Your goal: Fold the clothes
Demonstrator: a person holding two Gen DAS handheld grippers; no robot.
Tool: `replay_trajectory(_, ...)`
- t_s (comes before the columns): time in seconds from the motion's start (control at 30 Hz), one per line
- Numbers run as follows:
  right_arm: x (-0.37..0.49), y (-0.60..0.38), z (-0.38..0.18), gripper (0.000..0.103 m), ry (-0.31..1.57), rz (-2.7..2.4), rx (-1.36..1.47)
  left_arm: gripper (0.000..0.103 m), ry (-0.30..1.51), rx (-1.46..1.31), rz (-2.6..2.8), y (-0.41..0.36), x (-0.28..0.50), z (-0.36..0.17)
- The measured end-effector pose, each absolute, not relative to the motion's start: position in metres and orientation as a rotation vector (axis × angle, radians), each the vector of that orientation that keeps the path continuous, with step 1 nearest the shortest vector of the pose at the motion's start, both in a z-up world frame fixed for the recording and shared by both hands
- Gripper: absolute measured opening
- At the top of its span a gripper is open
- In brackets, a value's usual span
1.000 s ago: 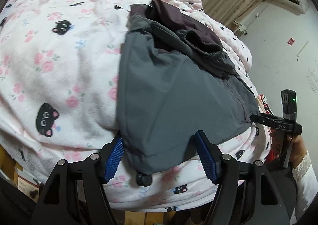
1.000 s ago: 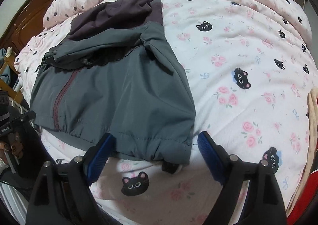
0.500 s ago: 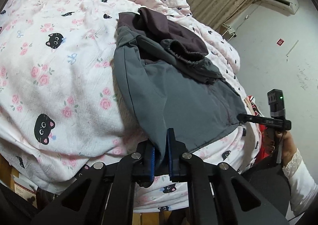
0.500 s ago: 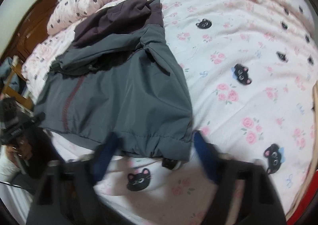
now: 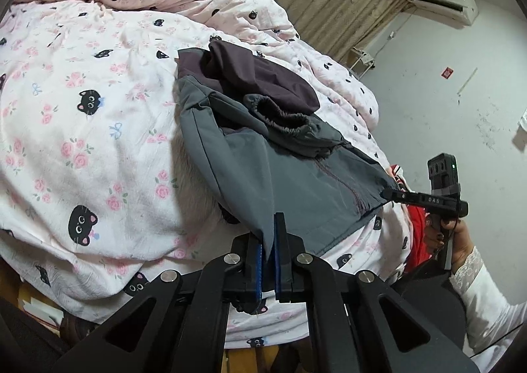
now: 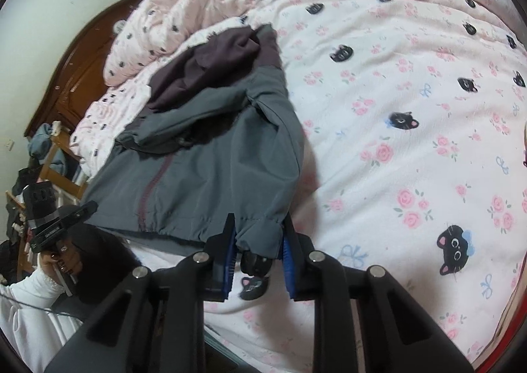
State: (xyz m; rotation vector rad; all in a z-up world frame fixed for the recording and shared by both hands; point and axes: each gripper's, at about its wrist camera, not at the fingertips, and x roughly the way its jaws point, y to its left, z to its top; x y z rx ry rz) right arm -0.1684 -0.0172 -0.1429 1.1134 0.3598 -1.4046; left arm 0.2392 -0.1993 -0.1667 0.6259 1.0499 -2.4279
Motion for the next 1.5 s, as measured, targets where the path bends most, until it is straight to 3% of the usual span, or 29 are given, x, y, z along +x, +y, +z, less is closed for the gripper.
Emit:
replay_trajectory(0.33,-0.158,-0.022,-0.104,0.018,0.339,-1.36,0.999,0.004,1.059,0.557,-2.437,-0.217,0.248,-0.134)
replay_trajectory(0.77,-0.199,-0.113,-0.046,0.018,0.265,-1.41,1.105,0.004,1.144,0.5,-2.306,-0.328,0.209,-0.091)
replay_trajectory(1.17,-0.239,-0.242,-0.075,0.018,0.336,-1.481,1.224,0.004,1.197,0.599,-2.164,-0.422,0.165,-0.113)
replay_trajectory(1.5,-0.249,-0.304,-0.123,0.017,0.478,-1.559,1.292,0.007,1.307,0.625,-2.071,-0.462,0.146,-0.169)
